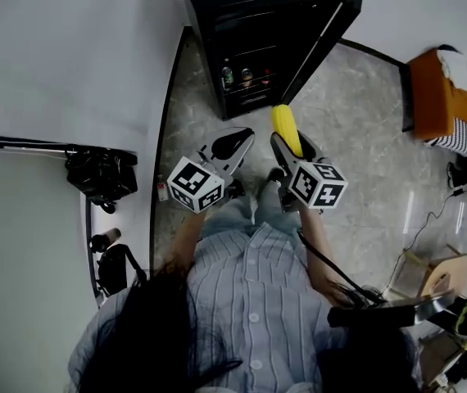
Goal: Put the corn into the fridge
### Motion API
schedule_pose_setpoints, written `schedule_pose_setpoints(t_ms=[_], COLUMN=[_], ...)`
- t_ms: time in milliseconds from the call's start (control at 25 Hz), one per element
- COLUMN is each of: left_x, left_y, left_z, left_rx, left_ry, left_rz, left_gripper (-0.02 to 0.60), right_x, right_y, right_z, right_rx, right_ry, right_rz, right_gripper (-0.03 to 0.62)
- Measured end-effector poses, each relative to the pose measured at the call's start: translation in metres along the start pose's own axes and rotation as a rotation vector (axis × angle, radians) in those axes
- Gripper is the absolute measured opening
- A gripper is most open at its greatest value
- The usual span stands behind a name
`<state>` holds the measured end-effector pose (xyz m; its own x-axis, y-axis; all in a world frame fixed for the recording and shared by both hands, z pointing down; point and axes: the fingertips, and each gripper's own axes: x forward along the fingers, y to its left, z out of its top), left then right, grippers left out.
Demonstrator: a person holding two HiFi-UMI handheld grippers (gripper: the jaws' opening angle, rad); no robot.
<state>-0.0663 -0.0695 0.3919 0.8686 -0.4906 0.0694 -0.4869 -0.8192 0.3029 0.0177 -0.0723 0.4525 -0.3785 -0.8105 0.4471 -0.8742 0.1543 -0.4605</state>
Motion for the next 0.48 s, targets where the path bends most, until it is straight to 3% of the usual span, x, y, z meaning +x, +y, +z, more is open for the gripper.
schedule_pose_setpoints(t_ms=[480], left_x=[0.036], left_y=[0.033], left_z=[-0.006], left_rx=[-0.006], left_ry=[0.021], left_rz=[0.018], left_gripper=[0.009], right_x=[0.052], right_y=[-0.033], right_z=[0.012], right_rx=[0.006], right_ry=[0.058], right_rz=[0.017], right_gripper=[0.253])
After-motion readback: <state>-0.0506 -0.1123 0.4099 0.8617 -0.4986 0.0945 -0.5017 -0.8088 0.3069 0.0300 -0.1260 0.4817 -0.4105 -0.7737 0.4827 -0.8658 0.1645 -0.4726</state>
